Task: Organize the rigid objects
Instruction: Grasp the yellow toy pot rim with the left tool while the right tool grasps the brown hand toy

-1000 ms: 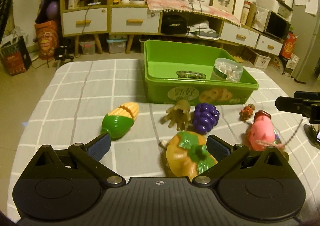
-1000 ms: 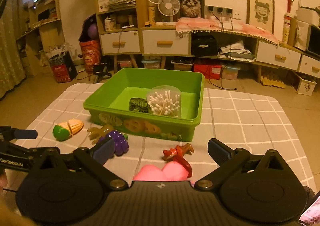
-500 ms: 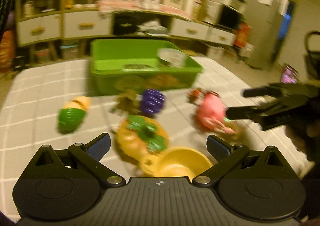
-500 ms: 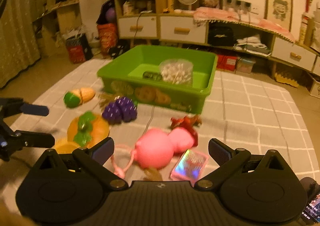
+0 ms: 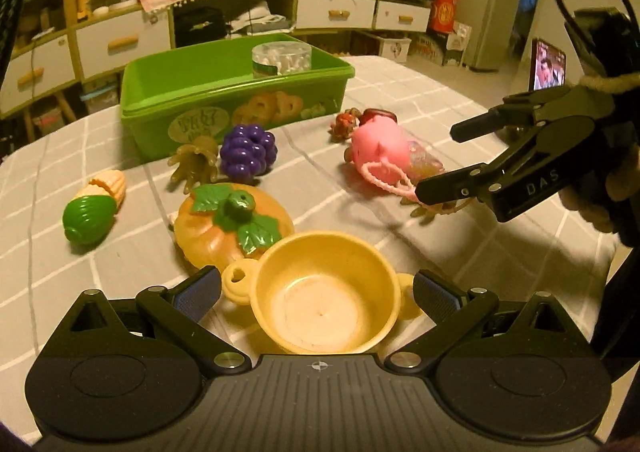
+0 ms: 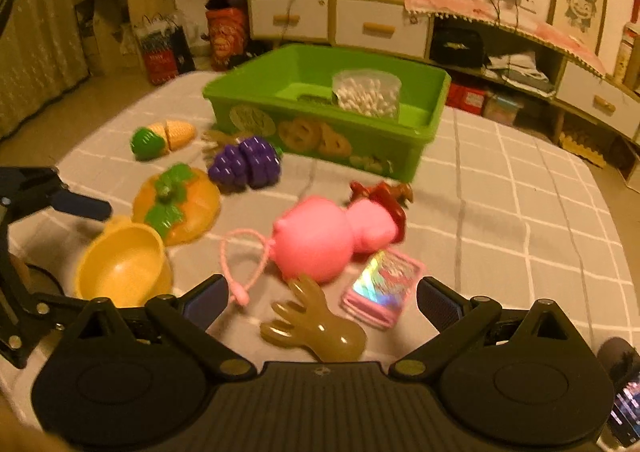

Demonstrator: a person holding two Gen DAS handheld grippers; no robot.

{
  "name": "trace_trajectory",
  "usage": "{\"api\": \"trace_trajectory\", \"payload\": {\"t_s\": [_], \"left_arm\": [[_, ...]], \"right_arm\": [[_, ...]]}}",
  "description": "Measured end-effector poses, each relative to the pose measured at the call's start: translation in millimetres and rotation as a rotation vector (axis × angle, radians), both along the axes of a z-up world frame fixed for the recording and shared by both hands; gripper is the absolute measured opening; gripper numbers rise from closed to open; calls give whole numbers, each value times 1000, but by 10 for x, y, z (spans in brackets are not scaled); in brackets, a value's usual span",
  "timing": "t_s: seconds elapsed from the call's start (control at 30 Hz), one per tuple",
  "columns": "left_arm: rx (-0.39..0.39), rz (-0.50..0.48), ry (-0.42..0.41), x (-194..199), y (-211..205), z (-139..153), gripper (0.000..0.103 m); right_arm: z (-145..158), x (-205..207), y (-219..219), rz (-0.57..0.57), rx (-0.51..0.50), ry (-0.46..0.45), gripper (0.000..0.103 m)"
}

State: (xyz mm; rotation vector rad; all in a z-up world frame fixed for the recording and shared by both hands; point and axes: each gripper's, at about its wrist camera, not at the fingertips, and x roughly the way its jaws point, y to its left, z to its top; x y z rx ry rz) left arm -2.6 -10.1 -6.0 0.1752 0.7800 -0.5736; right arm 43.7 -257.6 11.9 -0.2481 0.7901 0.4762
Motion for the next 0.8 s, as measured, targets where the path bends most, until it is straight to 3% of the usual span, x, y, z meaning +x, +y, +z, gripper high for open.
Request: {"api": "trace_trajectory", "payload": {"t_s": [0.17,0.43,0.73,0.8], "left_arm": [[-8,17,4,21,2,-15,101],[-13,27,36,55,-6,-63,101],[-21,21,35,30,-17,-58,97],[-27,18,39,32,-15,-51,91]], "right_arm": [[-83,49,-61,-71,-18,77,80],[-190,151,-206,-168,92,265,79],[-143,138,-225,-171,129,257,48],[-133,135,-214,-161,128,252,41]]}}
